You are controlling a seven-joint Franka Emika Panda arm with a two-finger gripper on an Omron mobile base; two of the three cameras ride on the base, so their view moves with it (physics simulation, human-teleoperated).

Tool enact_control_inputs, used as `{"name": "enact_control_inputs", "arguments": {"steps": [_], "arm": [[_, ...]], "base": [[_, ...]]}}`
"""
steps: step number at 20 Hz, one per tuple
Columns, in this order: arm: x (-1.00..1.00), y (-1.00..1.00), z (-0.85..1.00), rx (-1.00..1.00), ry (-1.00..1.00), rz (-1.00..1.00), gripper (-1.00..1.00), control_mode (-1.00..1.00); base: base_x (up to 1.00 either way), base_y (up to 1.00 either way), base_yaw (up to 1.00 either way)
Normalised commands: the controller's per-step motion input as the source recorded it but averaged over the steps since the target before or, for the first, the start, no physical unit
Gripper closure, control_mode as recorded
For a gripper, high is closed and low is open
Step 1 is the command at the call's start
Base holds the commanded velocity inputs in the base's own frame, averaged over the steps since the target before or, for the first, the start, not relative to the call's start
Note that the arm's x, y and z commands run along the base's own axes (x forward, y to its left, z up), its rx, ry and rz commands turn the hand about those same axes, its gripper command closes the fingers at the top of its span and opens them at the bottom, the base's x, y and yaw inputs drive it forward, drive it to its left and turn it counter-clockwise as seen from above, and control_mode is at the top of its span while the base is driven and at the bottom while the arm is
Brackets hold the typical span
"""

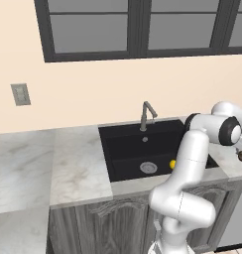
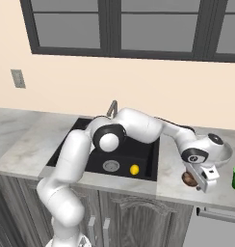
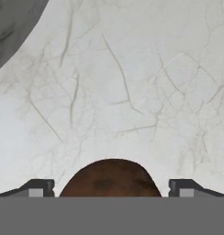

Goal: Remove the potato and lemon from the sink. Then move the bowl and cup from the counter to the sink for washing.

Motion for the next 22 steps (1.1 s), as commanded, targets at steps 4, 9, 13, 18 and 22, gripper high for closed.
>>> {"name": "enact_control_inputs", "arguments": {"steps": [4, 9, 13, 18, 22], "arm": [[0.01, 0.11, -0.25, 0.01, 0.00, 0.00, -1.00, -1.00], [0.00, 0.08, -0.06, 0.02, 0.00, 0.00, -1.00, -1.00], [-0.03, 0.08, 0.00, 0.01, 0.00, 0.00, -1.00, -1.00], [-0.01, 0.08, 0.00, 0.00, 0.00, 0.00, -1.00, -1.00], [0.00, 0.07, 0.00, 0.00, 0.00, 0.00, -1.00, -1.00]], "base": [[0.00, 0.00, 0.00], [0.00, 0.00, 0.00], [0.00, 0.00, 0.00], [0.00, 0.00, 0.00], [0.00, 0.00, 0.00]]}}
